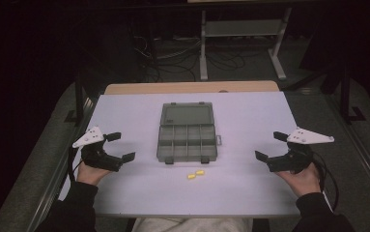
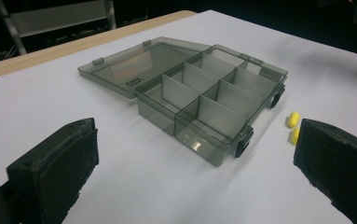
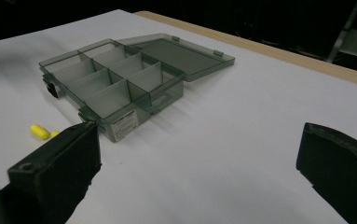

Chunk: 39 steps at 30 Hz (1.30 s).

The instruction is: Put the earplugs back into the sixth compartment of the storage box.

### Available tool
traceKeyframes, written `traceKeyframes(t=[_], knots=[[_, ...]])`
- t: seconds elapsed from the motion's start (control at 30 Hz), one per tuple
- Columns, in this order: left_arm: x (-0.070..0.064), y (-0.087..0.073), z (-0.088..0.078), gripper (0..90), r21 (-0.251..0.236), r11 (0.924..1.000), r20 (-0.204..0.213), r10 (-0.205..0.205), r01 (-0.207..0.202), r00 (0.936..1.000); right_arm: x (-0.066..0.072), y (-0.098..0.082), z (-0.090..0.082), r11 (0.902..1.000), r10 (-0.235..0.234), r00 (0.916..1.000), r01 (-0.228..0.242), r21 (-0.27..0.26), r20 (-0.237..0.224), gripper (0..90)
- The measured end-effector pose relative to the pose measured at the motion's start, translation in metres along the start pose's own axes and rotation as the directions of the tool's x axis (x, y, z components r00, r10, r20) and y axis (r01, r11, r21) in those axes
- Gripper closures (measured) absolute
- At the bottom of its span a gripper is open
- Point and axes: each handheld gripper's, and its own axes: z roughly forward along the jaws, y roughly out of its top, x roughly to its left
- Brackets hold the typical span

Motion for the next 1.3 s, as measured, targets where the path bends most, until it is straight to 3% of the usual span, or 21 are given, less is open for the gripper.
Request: traceKeyframes(t=[0.3,0.83,1.3], knots=[[-0.003,0.0,0.0,0.0,0.007,0.9999,0.007,0.009,-0.009,0.9999,0.001,-0.001,-0.001,1.0,0.001,1.0,-0.001,0.001,-0.003,0.0],[-0.011,0.015,-0.001,0.2,0.067,0.996,0.043,0.057,-0.059,0.9975,-0.003,-0.004,-0.002,0.9998,0.008,1.0,-0.008,0.016,-0.002,0.0],[-0.025,0.033,0.016,0.2,0.124,0.984,0.097,0.117,-0.128,0.9884,-0.001,-0.003,0.0,0.9995,-0.004,1.0,0.004,0.03,-0.004,0.0]])
